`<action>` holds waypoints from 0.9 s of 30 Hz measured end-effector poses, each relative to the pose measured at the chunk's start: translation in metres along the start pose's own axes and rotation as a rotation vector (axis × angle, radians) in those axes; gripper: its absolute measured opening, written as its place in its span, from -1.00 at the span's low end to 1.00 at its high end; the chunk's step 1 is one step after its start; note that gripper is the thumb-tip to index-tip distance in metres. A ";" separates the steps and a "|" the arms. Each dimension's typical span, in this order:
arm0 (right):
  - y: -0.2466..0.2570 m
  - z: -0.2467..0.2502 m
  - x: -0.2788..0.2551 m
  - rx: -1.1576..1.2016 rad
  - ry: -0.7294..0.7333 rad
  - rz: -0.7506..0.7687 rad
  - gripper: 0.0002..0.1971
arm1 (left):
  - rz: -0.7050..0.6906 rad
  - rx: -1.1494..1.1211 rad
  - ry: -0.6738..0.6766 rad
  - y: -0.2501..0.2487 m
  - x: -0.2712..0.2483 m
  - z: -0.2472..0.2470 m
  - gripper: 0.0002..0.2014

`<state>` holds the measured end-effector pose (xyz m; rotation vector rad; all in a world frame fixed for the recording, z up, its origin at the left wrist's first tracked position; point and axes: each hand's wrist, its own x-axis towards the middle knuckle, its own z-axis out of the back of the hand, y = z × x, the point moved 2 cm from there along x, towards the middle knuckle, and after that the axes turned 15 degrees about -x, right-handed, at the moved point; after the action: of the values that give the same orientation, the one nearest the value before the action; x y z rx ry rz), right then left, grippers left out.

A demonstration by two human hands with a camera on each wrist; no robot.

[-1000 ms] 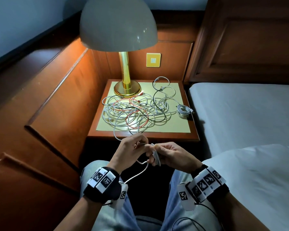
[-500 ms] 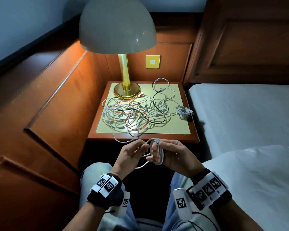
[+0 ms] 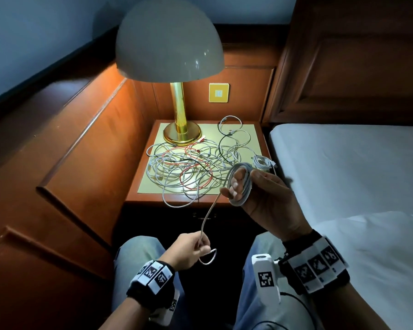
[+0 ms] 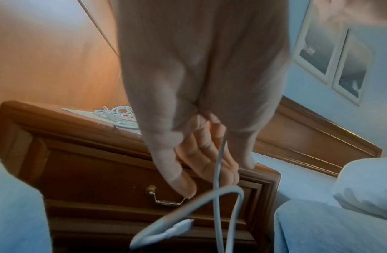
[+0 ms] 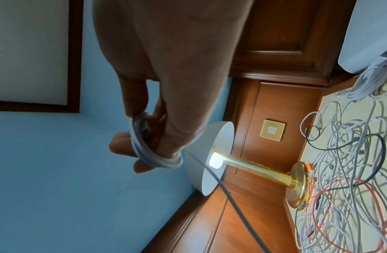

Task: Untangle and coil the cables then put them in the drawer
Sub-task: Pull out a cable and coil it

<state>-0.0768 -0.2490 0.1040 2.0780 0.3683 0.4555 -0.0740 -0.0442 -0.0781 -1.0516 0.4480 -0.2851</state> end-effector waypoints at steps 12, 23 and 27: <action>-0.038 0.009 -0.021 -0.093 -0.009 -0.136 -0.65 | -0.142 -0.385 -0.233 -0.045 0.000 0.029 -0.43; -0.057 -0.001 -0.013 -0.024 0.072 -0.197 -0.70 | -0.474 -0.251 -0.408 -0.100 -0.013 0.014 -0.89; -0.060 0.000 -0.011 -0.073 0.070 -0.182 -0.71 | -0.329 -0.164 -0.362 -0.084 -0.016 -0.004 -0.81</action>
<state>-0.0913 -0.2234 0.0510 1.9406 0.5691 0.4266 -0.0905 -0.0798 -0.0024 -1.3087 -0.0304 -0.3444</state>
